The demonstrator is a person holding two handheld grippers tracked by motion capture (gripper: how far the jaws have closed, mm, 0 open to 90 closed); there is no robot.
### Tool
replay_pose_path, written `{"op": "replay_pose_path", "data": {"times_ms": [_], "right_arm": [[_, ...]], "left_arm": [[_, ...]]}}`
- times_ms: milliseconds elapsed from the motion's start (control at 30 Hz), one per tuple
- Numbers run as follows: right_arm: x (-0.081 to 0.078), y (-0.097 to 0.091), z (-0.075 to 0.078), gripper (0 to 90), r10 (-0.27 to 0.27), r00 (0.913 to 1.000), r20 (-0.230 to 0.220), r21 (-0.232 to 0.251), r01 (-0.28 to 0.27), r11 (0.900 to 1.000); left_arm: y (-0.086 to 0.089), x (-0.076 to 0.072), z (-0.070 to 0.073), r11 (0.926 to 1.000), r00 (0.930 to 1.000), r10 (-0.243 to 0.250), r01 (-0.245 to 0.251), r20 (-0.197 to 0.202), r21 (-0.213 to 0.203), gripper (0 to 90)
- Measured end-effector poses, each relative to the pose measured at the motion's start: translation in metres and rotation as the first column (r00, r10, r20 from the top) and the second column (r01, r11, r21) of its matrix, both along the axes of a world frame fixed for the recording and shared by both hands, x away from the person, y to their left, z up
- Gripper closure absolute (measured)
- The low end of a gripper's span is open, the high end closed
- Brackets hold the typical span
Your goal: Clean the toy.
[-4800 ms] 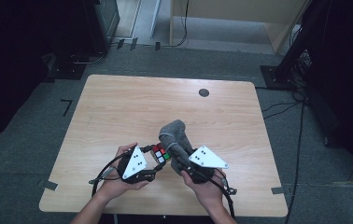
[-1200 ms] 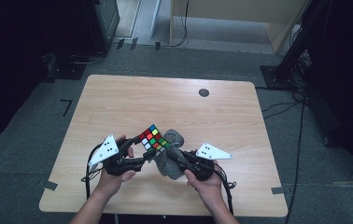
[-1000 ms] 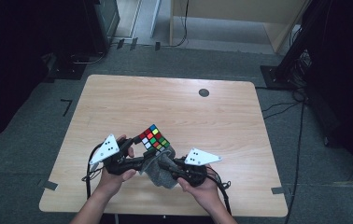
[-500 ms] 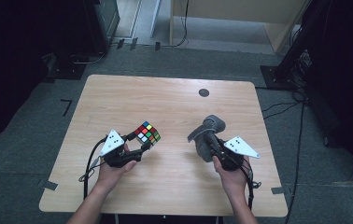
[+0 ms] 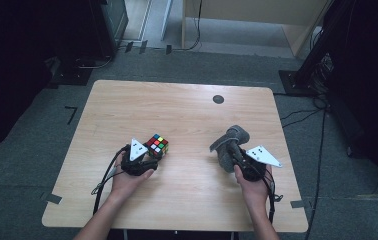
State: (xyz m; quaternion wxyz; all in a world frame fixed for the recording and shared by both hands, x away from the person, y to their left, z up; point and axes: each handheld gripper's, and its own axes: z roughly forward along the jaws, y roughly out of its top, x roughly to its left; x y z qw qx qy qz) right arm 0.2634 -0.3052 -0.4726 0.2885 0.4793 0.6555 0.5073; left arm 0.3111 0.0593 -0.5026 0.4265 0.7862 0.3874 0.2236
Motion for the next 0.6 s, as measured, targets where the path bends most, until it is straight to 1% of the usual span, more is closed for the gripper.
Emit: {"op": "replay_pose_path", "data": {"times_ms": [100,167,200,233,300,500,533,567,600], "right_arm": [[0.0006,0.0000,-0.0008,76.7,-0.001,1.0000,0.001,-0.007,0.001,1.0000],[0.0005,0.0003,-0.0010,76.7,0.000,1.0000,0.003,-0.011,0.000,0.9999],[0.0003,0.0004,-0.0009,76.6,0.003,1.0000,0.004,-0.011,-0.003,0.9999],[0.0003,0.0005,-0.0009,76.7,0.005,1.0000,0.006,-0.012,-0.005,0.9999],[0.0003,0.0005,-0.0010,76.7,0.006,1.0000,0.004,-0.011,-0.006,0.9999],[0.0023,0.0029,-0.0031,76.7,0.007,1.0000,-0.003,-0.018,-0.007,0.9998],[0.0035,0.0035,-0.0039,76.7,0.008,1.0000,-0.003,-0.021,-0.008,0.9998],[0.0046,0.0045,-0.0049,76.8,0.006,0.9999,-0.012,-0.020,-0.007,0.9998],[0.0068,0.0052,-0.0070,76.8,0.010,0.9997,-0.024,-0.021,-0.010,0.9997]], "left_arm": [[-0.0037,0.0017,-0.0055,0.9997,0.9997,0.006,-0.006,-0.025,0.023,34.8],[-0.0051,0.0019,-0.0054,0.9996,0.9996,0.007,-0.006,-0.029,0.029,34.8],[-0.0051,0.0029,-0.0058,0.9995,0.9989,0.005,-0.004,-0.046,0.033,34.8],[-0.0053,0.0041,-0.0072,0.9995,0.9974,0.006,-0.004,-0.072,0.033,34.8],[-0.0034,0.0059,-0.0072,0.9999,0.9954,0.008,-0.007,-0.095,0.009,34.8],[-0.0031,0.0054,-0.0075,0.9999,0.9959,0.013,-0.013,-0.089,0.004,34.2],[-0.0021,0.0049,-0.0063,0.9998,0.9960,0.017,-0.017,-0.087,0.000,32.3],[0.0001,0.0046,-0.0041,0.9997,0.9953,0.017,-0.019,-0.095,-0.018,26.7],[0.0016,0.0043,-0.0025,0.9994,0.9951,0.017,-0.020,-0.098,-0.027,19.0]]}}
